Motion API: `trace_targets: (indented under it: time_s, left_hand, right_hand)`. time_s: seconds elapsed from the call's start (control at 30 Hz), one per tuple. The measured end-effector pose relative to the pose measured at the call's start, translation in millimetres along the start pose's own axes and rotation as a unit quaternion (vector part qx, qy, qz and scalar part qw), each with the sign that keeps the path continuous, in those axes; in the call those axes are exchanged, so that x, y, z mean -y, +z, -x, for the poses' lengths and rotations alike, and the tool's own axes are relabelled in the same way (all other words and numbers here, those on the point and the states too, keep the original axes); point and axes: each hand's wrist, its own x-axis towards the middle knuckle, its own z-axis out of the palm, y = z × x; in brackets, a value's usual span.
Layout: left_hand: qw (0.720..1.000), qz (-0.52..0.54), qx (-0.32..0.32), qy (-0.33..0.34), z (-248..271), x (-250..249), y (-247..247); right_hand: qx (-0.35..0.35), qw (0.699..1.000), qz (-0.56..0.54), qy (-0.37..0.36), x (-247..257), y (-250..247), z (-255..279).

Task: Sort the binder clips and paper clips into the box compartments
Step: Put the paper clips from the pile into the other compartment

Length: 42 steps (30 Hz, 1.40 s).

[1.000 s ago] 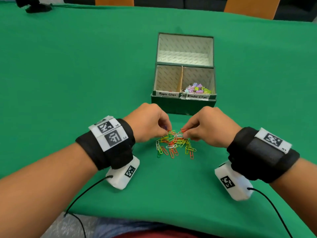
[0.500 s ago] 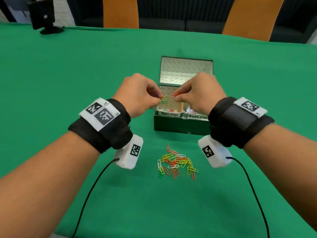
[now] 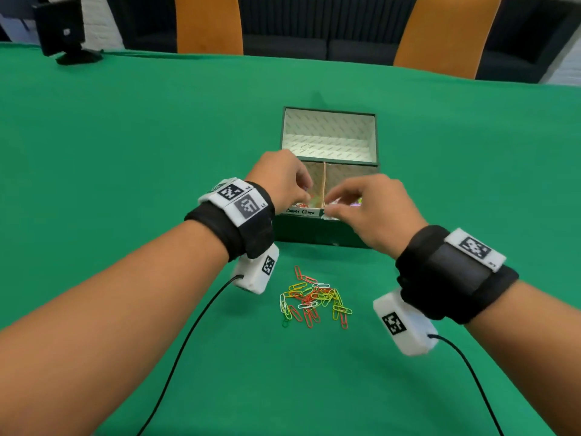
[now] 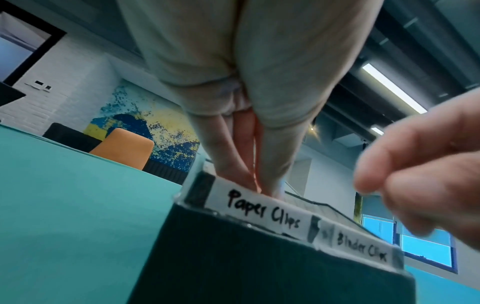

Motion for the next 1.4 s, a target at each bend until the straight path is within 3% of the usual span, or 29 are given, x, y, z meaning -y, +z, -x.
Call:
trace_targets:
  time_s: [0.1, 0.2, 0.27, 0.43, 0.53, 0.67, 1.03, 1.3, 1.4]
  left_hand:
    - [1.000, -0.014, 0.013, 0.004, 4.3, 3.1, 2.7]
    - [0.998, -0.018, -0.024, 0.055, 21.2, 1.9, 0.5]
    - [0.995, -0.022, -0.015, 0.092, 37.3, 1.0, 1.2]
    - [0.981, -0.063, 0.166, 0.082, 72.0, 8.4, 14.4]
    - [0.946, -0.151, 0.275, 0.085, 81.3, 13.4, 25.5]
    - [0.930, -0.182, 0.307, 0.093, 83.7, 17.1, 35.1]
    - [0.966, -0.092, 0.234, 0.059, 88.5, 18.9, 39.0]
    - [0.985, -0.026, 0.161, 0.059, 79.6, 13.4, 27.3]
    - [0.989, -0.005, 0.137, 0.057, 81.6, 15.0, 26.0]
  right_hand:
    - [0.096, 0.995, 0.009, -0.004, -10.7, 1.8, 20.6]
    - [0.208, 0.976, 0.056, -0.023, -20.3, 3.1, 38.8]
    - [0.267, 0.959, 0.086, -0.026, -25.3, 5.0, 48.2]
    - [0.334, 0.929, 0.151, -0.062, -27.5, 18.5, 59.7]
    - [0.334, 0.920, 0.182, -0.089, -20.8, 25.8, 55.9]
    - [0.300, 0.937, 0.160, -0.082, -15.5, 31.5, 49.4]
    - [0.207, 0.976, 0.062, 0.001, -23.2, 28.7, 49.0]
    - [0.120, 0.992, -0.031, 0.004, -16.1, 9.0, 39.1]
    - [0.138, 0.990, -0.029, 0.004, -13.6, 12.4, 40.8]
